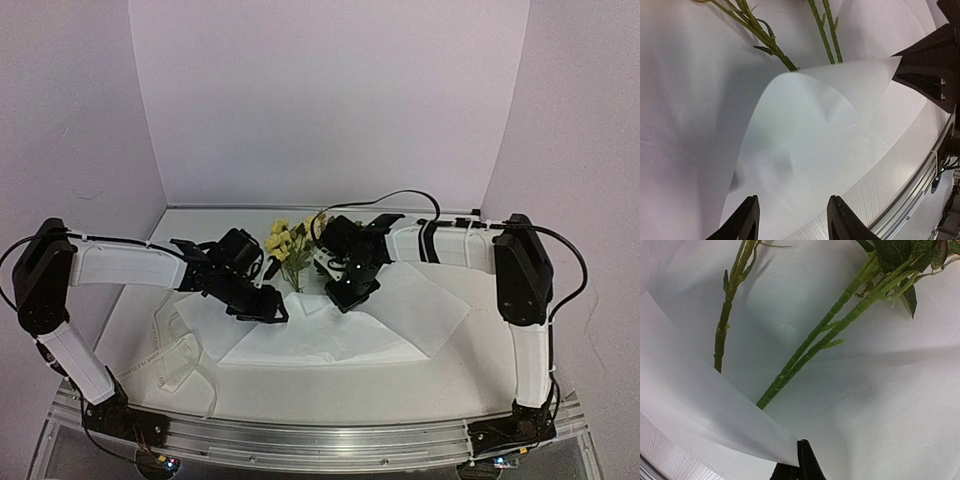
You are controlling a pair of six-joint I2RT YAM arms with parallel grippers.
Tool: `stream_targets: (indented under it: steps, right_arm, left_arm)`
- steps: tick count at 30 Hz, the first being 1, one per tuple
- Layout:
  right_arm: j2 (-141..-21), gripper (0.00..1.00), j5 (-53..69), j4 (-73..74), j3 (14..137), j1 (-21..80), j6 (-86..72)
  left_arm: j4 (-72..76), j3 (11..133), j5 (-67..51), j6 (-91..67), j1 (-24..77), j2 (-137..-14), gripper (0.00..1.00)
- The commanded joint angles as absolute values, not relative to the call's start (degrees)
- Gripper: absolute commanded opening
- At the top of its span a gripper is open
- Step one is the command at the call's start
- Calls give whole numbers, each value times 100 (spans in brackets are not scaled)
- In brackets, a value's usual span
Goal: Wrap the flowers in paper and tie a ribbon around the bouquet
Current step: Fold the bottom corner of the flattened wrapping paper at the center of the board.
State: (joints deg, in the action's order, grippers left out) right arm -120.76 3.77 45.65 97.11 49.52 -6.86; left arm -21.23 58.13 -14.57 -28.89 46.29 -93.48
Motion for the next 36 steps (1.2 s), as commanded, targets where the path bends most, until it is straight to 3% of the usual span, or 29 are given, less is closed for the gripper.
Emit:
stream_targets:
  steps: [1,7,18,24,30,36]
  right_arm:
    - [-12250,1,95,4654,9984,4928,-819]
    - [-12315,11,39,4681,10093,4914,-901]
    - [-11791,44,-292,5137,10173,4917,-1075]
    - [-11289,60,180,5272,9824,4915,-1198]
    - [-10913,57,1145,5361,9479,4883,-1558]
    - [-10734,30,1882,5170,8890,4919,-2647]
  left_arm:
    - [-1862,6011,-1602,-2951,4781,-9602,46]
    - [-1825,5926,-1441,-3052,4834,-9792,42]
    - [-1741,5951,-1209,-3141,4833,-10024,39]
    - [-1734,6107,-1249,-3040,4834,-10139,39]
    - [-1748,6311,-1298,-2913,4834,-10303,39]
    - [-1758,6438,-1367,-2819,4834,-10467,39]
